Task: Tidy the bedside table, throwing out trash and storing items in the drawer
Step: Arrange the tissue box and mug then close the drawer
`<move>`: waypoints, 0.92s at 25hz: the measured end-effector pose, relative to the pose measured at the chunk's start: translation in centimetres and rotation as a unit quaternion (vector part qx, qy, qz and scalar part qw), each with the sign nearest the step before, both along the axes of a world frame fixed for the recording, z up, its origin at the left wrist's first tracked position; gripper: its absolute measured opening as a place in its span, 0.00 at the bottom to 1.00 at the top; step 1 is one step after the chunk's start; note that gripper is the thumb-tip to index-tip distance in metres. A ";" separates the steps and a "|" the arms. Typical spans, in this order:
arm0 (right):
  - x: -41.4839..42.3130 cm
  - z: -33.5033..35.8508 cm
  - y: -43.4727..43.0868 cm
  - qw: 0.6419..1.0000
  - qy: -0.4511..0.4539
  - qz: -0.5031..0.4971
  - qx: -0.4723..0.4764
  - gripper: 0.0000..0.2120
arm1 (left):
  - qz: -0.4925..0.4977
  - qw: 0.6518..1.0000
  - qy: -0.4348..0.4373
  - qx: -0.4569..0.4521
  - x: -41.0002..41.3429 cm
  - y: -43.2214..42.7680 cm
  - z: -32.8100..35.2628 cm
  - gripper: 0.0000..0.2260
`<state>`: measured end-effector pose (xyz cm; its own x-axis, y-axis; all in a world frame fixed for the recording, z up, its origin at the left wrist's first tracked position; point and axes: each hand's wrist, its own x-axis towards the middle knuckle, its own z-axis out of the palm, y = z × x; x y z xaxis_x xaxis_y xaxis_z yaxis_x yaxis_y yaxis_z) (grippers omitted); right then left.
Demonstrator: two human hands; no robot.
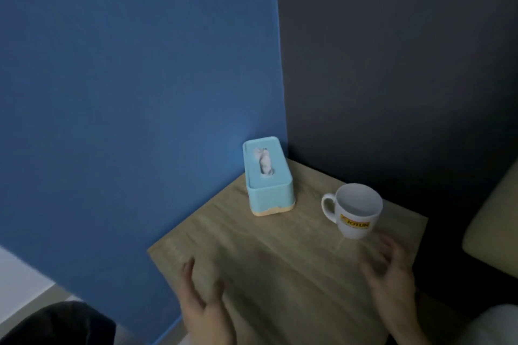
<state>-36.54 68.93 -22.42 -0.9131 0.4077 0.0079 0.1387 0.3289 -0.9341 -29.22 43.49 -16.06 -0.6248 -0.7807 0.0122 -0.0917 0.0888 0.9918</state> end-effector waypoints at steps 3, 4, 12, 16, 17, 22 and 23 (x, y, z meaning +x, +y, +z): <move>-3.6 0.4 0.9 1.000 -0.023 -0.003 -0.008 0.43 | -0.171 0.975 -0.018 -0.138 -4.9 2.2 2.8 0.31; -4.3 0.7 0.9 0.999 -0.024 0.008 -0.023 0.46 | -0.186 0.962 -0.021 -0.198 -7.2 2.8 3.7 0.31; -7.8 0.7 -1.7 0.996 0.027 0.004 -0.090 0.70 | -0.351 0.830 -0.142 -0.409 -16.7 2.1 0.5 0.28; -8.3 0.7 0.0 0.990 0.040 0.042 -0.125 0.47 | -0.309 0.817 -0.151 -0.463 -18.0 1.9 0.6 0.27; -8.3 0.2 0.2 0.991 0.049 0.045 -0.118 0.48 | -0.300 0.813 -0.147 -0.477 -18.2 2.4 0.7 0.27; -9.4 -0.4 -0.5 0.991 0.086 0.046 -0.089 0.56 | -0.339 0.773 -0.130 -0.519 -19.6 5.4 0.6 0.17; -9.5 -0.4 -0.5 0.993 0.085 0.042 -0.072 0.55 | -0.333 0.755 -0.159 -0.542 -19.8 6.1 1.0 0.17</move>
